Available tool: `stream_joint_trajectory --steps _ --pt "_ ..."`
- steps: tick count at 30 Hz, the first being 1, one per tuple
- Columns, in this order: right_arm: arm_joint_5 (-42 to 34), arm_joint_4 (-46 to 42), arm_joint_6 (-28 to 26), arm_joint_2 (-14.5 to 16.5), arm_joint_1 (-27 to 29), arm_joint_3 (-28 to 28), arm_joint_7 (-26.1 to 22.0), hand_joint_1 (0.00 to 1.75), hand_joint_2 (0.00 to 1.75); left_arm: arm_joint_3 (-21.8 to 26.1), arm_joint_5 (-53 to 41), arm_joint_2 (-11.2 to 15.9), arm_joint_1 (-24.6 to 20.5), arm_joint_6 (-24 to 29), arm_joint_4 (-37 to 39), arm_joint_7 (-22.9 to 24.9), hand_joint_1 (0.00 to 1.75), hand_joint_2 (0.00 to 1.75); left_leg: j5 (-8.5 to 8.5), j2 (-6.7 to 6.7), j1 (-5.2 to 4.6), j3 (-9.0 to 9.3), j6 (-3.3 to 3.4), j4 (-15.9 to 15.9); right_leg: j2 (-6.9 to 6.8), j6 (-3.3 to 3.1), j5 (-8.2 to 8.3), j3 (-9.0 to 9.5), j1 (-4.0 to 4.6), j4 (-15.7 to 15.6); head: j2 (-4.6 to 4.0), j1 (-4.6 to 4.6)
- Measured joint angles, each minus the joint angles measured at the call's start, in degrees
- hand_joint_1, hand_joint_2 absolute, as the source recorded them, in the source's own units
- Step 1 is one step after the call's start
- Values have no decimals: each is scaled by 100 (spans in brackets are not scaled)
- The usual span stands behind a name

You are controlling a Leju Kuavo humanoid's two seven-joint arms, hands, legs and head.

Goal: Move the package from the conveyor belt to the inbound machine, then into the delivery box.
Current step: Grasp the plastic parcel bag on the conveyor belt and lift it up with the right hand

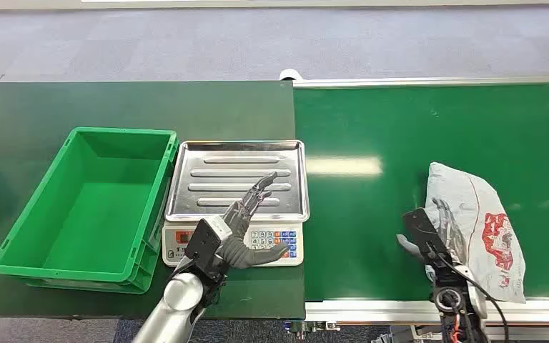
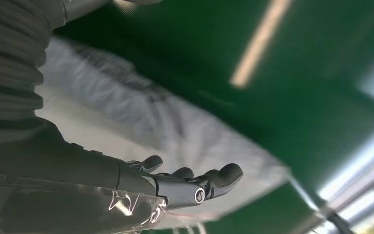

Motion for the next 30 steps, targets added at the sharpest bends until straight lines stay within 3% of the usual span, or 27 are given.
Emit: stream_joint_trajectory --steps 12,21,22,25,26,30 --pt "1271 1656 373 -464 -893 -312 1248 0 175 85 -33 59 159 26 -343 112 0 175 1 2 4 14 1 0 0 0 -1 12 3 0 0 -2" --pt "1509 2076 380 -505 -1172 -291 1515 0 175 133 -33 95 244 50 -469 139 0 175 2 -1 2 23 4 8 -4 2 0 26 -5 -1 0 -2" --pt "1545 2110 387 -505 -1199 -290 1571 14 175 138 -33 95 248 63 -469 143 0 175 2 -2 2 26 4 8 -5 2 0 28 -5 -1 0 -2" --pt "1608 2218 432 -505 -1271 -290 1662 145 175 148 -33 95 260 97 -469 151 0 175 2 -3 2 33 4 8 -6 3 0 36 -4 -1 0 -2" --pt "1602 2246 439 -504 -1286 -291 1647 175 175 151 -33 95 263 102 -469 153 0 175 2 -3 2 35 4 8 -6 3 -1 39 -4 -1 0 -2" --pt "1484 2277 326 -499 -1307 -308 1287 175 175 162 -33 96 296 121 -499 158 0 175 1 1 2 38 5 8 -3 5 0 45 -4 -1 -1 0"
